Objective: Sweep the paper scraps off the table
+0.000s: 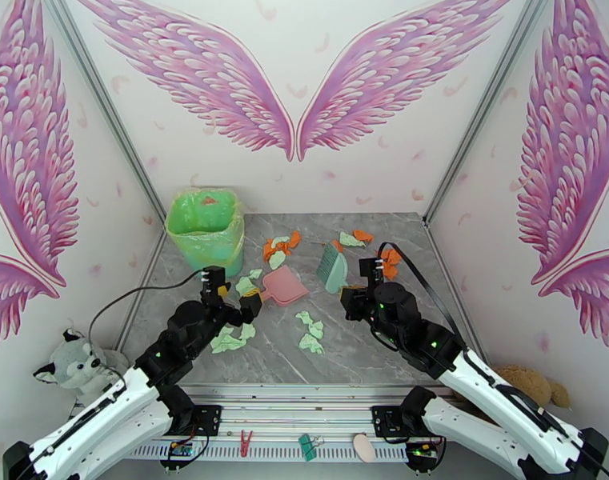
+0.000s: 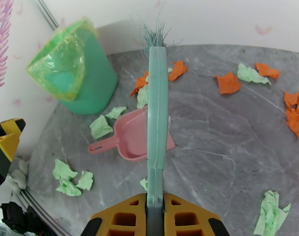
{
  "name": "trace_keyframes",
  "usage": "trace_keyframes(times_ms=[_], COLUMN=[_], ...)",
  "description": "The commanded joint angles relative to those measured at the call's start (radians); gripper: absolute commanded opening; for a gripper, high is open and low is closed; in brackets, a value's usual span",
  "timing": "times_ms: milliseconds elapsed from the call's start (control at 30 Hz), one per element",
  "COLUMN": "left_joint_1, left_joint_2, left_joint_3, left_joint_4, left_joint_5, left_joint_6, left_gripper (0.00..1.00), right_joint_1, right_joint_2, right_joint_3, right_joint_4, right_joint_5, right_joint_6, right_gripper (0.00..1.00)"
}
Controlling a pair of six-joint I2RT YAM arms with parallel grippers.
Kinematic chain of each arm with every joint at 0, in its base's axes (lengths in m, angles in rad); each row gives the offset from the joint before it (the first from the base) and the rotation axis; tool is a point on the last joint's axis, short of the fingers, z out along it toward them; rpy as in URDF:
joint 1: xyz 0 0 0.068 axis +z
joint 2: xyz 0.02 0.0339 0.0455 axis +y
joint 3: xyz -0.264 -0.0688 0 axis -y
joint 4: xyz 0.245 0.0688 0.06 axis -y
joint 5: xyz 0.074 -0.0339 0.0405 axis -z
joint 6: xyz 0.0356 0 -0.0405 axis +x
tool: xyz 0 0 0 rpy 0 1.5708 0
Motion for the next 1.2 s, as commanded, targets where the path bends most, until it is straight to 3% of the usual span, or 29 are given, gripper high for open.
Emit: trace_keyframes(times_ms=[0,67,267,433,533,967,1167], left_joint_1=[0.027,0.058,0.179,0.196,0.212,0.268,0.263], left_joint_2=[0.106,0.173,0.313,0.457,0.524,0.737,0.781], left_joint_3=[0.103,0.131,0.075,0.091,0.142,0.324,0.361], left_joint_4=[-0.216,-0.224,-0.029,0.005,-0.027,-0.16,-0.214], left_joint_5=[-0.07,-0.055,0.235,0.303,0.377,0.452,0.394], left_joint_6=[0.148,0.184,0.277,0.421,0.454,0.536,0.567], left_gripper=[0.96,0.92,0.88,0.86,0.79,0.82,0.81], right_joint_1=[-0.01,-0.011,-0.015,-0.018,-0.019,-0.028,-0.035], right_joint_2=[0.012,0.025,0.086,0.134,0.155,0.196,0.194], right_joint_3=[0.033,0.025,-0.006,0.004,0.016,0.007,0.018], right_joint_4=[-0.045,-0.039,-0.012,0.007,0.009,0.029,0.012], right_joint_5=[0.019,0.005,-0.06,-0.119,-0.122,-0.147,-0.147], right_joint_6=[-0.04,-0.041,-0.032,-0.027,-0.04,-0.037,-0.044], right_gripper=[0.0,0.0,0.0,0.0,0.0,0.0,0.0])
